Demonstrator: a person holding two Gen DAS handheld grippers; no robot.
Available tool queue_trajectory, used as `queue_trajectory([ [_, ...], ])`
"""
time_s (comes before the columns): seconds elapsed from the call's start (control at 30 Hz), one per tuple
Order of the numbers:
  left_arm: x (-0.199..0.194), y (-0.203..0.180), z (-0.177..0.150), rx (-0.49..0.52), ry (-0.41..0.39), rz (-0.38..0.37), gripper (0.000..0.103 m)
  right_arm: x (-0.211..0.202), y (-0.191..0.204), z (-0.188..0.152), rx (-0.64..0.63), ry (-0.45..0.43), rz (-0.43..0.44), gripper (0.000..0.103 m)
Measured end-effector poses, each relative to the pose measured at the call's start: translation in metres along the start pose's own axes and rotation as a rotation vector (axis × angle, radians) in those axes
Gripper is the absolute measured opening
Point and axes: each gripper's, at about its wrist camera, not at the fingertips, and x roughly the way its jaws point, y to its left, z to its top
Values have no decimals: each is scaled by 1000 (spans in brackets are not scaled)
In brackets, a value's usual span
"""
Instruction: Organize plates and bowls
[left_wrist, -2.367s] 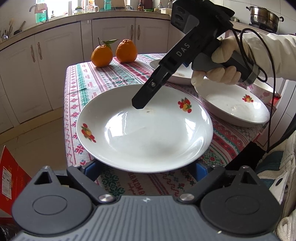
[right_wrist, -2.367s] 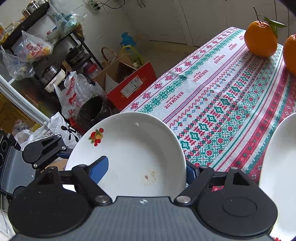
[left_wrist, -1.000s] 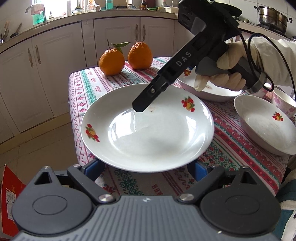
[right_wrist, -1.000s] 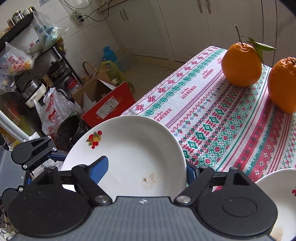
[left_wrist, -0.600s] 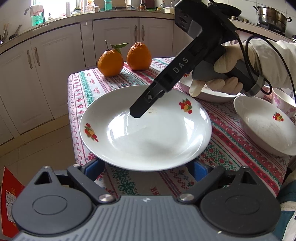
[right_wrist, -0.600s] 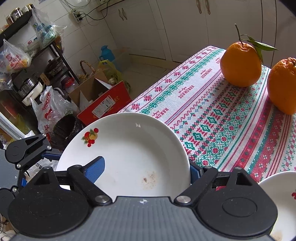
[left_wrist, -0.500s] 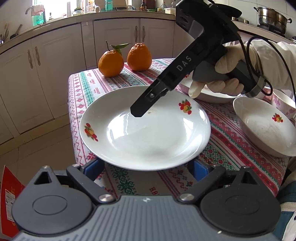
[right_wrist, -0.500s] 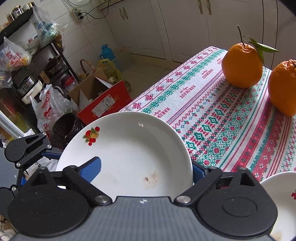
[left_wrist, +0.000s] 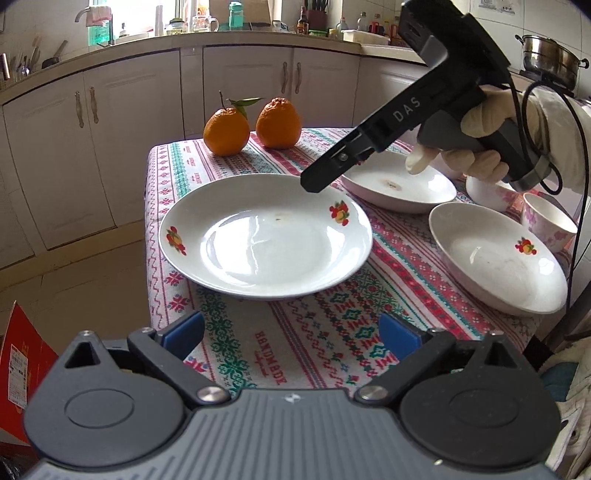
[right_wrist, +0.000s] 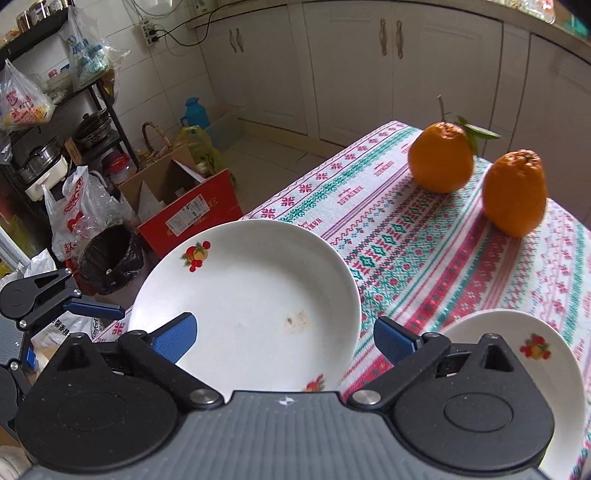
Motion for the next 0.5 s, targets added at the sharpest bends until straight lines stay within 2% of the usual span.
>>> queue_trajectory([
  [0.23, -18, -29, -2, -8, -64, 14, 102, -48, 19, -42, 14, -38, -78, 103],
  [0.33, -18, -44, -5, -1, -67, 22, 102, -66, 24, -66, 36, -53, -98, 103],
  [0.5, -13, -68, -12, 14, -51, -23, 102, -93, 29, -106, 83, -91, -153, 103],
])
